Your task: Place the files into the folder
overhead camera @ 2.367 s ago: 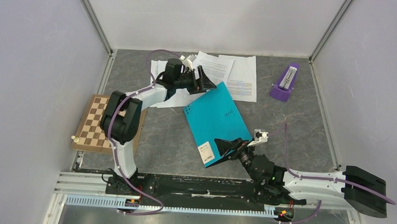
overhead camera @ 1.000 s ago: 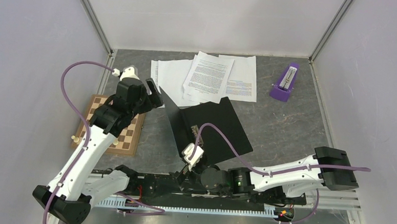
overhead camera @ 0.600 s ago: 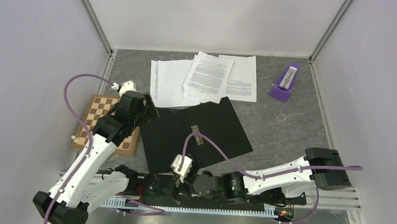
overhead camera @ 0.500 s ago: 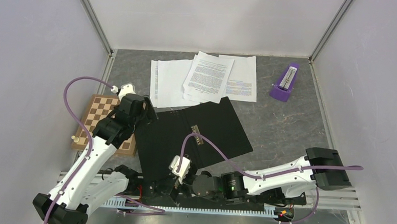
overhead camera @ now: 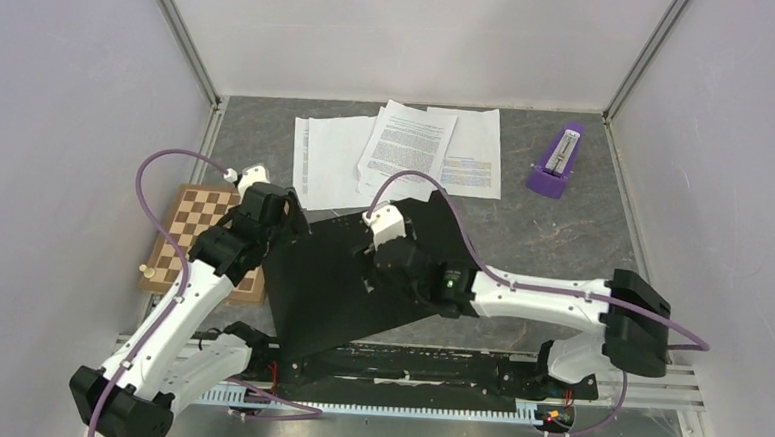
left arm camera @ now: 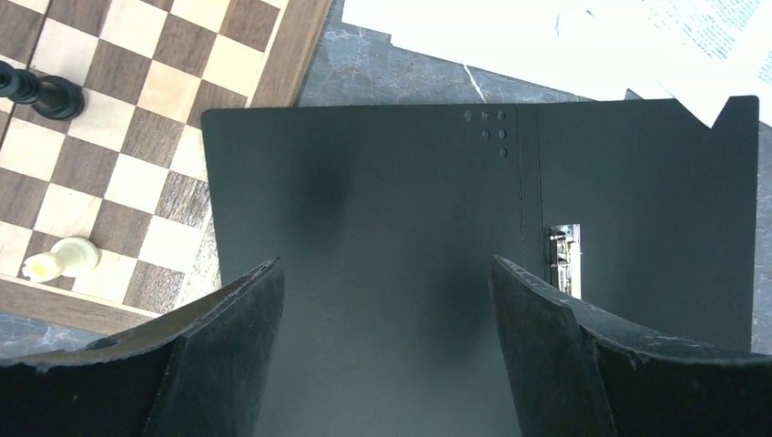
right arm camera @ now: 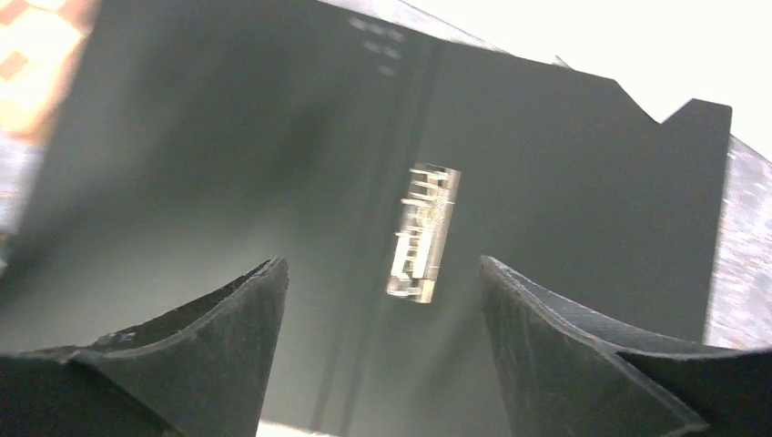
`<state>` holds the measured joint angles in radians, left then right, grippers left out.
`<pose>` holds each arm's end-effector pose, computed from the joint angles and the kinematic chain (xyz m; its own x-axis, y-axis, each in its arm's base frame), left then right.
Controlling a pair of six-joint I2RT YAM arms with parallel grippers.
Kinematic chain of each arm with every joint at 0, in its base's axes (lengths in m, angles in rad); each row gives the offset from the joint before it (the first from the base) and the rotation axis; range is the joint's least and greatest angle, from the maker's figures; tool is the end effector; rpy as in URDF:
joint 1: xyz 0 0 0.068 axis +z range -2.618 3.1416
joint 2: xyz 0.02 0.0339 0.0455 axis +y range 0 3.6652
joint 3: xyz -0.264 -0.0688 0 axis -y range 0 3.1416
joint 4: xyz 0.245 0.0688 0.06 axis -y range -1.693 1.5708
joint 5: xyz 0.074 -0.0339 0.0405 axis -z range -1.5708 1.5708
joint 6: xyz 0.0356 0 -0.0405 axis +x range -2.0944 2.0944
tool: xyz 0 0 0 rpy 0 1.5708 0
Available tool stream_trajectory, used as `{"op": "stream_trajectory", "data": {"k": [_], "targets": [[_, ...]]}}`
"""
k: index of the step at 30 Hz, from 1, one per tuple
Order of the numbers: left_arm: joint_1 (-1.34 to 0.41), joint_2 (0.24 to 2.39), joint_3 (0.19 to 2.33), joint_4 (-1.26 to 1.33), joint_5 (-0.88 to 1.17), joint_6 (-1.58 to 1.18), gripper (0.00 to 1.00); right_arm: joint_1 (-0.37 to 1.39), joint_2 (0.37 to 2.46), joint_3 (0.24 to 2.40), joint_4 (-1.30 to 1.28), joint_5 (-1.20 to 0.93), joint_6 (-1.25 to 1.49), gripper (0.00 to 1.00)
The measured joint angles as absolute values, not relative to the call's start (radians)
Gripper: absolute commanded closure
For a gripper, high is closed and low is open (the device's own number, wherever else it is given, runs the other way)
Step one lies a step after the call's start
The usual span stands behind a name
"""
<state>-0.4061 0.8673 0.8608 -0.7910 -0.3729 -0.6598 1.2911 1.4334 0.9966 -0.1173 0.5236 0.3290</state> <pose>0.1608 -0.0550 0.2965 -0.6016 -0.3627 -0.7117 -0.2970 0.9287 -0.2222 0.1055 0.3030 0.2706 -0.3685 -0.2693 -0.8898 -0.6297 0.7764 0.0258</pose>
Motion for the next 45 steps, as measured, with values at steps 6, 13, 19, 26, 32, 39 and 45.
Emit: {"op": "stream_trajectory", "data": {"k": [6,13,19,26,32,39,45], "targets": [[-0.406,0.929,0.865,-0.764,-0.337,-0.658,0.12,1.154,1.617,1.003,-0.163,0.488,0.286,0.46],[-0.406,0.984,0.890,-0.731,-0.307,-0.657,0.12,1.150,1.810,1.097,-0.218,0.467,0.254,0.55],[-0.406,1.025,0.901,-0.712,-0.283,-0.656,0.12,1.139,1.835,1.135,-0.227,0.460,0.249,0.61],[-0.406,1.060,0.915,-0.699,-0.282,-0.643,0.12,1.122,1.879,1.148,-0.227,0.414,0.252,0.68],[-0.406,1.104,0.936,-0.675,-0.280,-0.641,0.12,1.111,1.892,1.151,-0.224,0.397,0.258,0.78],[-0.406,1.121,0.941,-0.657,-0.247,-0.641,0.12,1.103,1.887,1.149,-0.228,0.405,0.304,0.92],[-0.406,1.145,0.963,-0.638,-0.170,-0.641,0.12,1.103,1.843,1.117,-0.288,0.464,0.385,1.00]]}}
